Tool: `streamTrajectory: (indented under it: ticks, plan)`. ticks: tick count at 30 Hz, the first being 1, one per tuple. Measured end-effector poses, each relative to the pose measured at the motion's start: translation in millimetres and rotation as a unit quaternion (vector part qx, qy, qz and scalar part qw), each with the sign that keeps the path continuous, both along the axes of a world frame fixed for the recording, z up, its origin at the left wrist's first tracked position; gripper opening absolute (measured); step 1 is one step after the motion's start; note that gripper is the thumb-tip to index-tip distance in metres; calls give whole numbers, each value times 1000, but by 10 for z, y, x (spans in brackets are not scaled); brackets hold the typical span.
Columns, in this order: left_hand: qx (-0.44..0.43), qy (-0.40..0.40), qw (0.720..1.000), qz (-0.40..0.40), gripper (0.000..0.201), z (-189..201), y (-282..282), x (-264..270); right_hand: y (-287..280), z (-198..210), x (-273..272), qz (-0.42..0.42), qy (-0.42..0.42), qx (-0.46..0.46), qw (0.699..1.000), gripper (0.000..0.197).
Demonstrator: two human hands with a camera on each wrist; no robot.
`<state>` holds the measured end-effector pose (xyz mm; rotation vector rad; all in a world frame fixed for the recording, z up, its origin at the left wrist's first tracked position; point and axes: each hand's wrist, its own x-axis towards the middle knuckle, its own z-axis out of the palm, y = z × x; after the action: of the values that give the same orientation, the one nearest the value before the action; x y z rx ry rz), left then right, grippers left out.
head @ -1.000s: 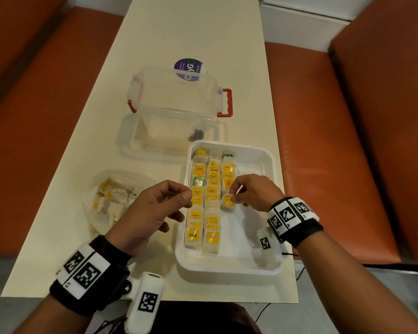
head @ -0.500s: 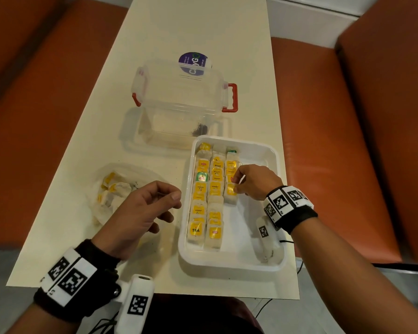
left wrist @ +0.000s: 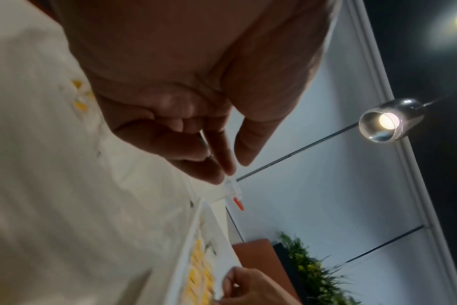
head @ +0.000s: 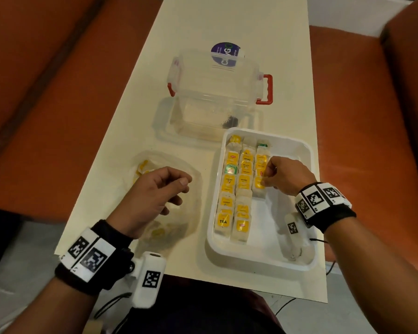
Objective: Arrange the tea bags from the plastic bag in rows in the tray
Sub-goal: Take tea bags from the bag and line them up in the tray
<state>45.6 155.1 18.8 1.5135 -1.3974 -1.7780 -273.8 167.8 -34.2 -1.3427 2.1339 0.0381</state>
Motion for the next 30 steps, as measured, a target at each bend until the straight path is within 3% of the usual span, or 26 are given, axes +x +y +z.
streamTrajectory:
  ticks: [9, 14, 19, 23, 26, 30]
  plan:
    - [-63, -154, 985, -42, 24, -209, -76, 547, 58, 5, 24, -20, -26, -44, 999, 18]
    - [-113, -260, 949, -137, 23, -257, 41, 597, 156, 184, 178, -21, -34, -110, 993, 16]
    - [-158, -338, 912, -167, 18, -244, 88, 610, 282, 496, 632, 34, -136, -116, 983, 7]
    - [-157, -320, 919, -170, 19, -265, 64, 643, 337, 603, 1092, 115, -173, -95, 974, 23]
    - [-160, -304, 922, -182, 18, -267, 48, 656, 330, 576, 1360, 182, -154, -60, 969, 36]
    - [-155, -322, 908, -221, 20, -262, 21, 693, 290, 446, 1546, 186, -122, -37, 974, 46]
